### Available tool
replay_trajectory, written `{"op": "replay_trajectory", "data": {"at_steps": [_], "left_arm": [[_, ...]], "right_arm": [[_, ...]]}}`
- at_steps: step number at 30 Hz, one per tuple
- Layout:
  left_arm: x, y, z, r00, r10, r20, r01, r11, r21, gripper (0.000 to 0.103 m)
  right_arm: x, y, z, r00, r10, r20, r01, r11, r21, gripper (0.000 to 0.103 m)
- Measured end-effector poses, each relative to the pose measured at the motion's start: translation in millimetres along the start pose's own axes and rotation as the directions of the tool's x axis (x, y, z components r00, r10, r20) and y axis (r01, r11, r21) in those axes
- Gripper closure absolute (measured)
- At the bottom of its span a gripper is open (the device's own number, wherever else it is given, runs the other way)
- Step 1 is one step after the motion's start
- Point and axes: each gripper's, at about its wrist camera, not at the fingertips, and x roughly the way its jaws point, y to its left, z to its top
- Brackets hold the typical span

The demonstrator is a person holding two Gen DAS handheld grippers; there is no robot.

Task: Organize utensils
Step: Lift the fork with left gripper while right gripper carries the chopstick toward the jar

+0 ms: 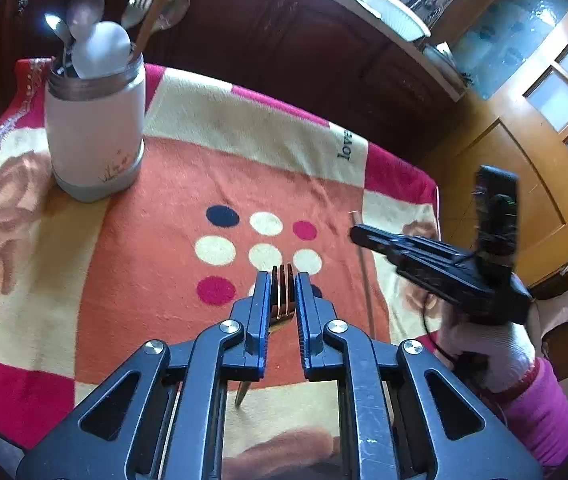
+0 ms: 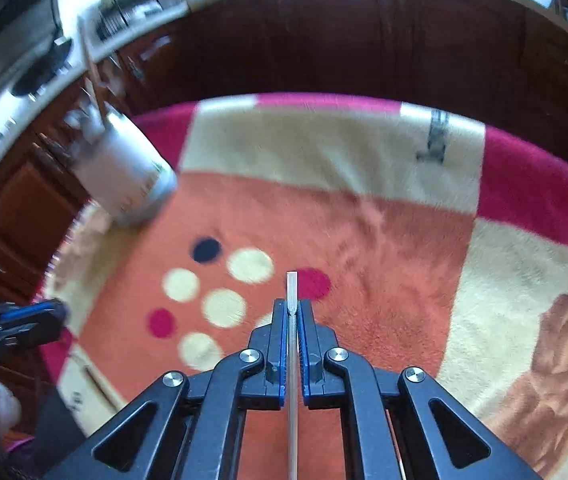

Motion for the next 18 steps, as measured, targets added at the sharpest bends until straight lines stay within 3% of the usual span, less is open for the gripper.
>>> {"op": "replay_trajectory", "data": {"at_steps": [4, 18], "left_arm": [[-9.7, 1.7, 2.6, 1.000, -0.006, 0.019, 0.006, 1.000, -0.010, 0.102], [-31.0, 11.7, 7.1, 0.998, 0.006, 0.058, -0.006, 1.000, -0.012, 0.103]], "right_arm": [[-31.1, 10.0, 5.9, 0.998, 0.022, 0.066, -0.020, 1.000, -0.024, 0.099], [-61.1, 48.3, 29.5, 0.985, 0.074, 0.154, -0.062, 0.995, -0.077, 0.099]]}}
